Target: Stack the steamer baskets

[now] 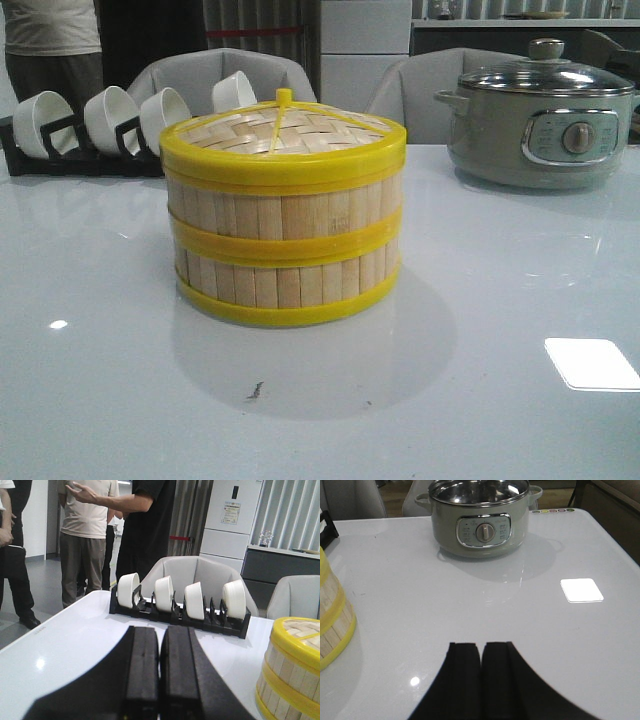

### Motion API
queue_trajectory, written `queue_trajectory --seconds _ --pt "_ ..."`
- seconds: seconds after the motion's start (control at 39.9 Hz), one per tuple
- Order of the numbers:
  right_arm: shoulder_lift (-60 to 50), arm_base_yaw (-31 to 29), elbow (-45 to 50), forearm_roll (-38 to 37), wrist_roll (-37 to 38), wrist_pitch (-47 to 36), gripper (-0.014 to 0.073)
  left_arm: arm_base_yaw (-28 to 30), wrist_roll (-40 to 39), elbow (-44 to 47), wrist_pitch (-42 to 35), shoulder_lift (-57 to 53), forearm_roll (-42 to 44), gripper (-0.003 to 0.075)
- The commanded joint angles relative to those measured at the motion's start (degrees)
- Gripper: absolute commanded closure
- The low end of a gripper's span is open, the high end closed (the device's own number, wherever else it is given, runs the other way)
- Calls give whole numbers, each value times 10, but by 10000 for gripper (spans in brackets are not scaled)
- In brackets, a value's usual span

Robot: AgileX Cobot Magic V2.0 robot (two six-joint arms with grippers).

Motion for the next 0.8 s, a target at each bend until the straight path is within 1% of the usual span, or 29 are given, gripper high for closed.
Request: queue_trajectory --seconds 0.0,0.33,0.78 --pt "2 -3 -15 -2 -6 -48 522 0 -5 2 -42 -6 -4 633" --pt "2 -3 -15 -2 -6 -48 522 0 10 2 4 -6 12 633" --pt "2 -3 -15 -2 -6 -48 522 0 14 2 -1 -7 25 633"
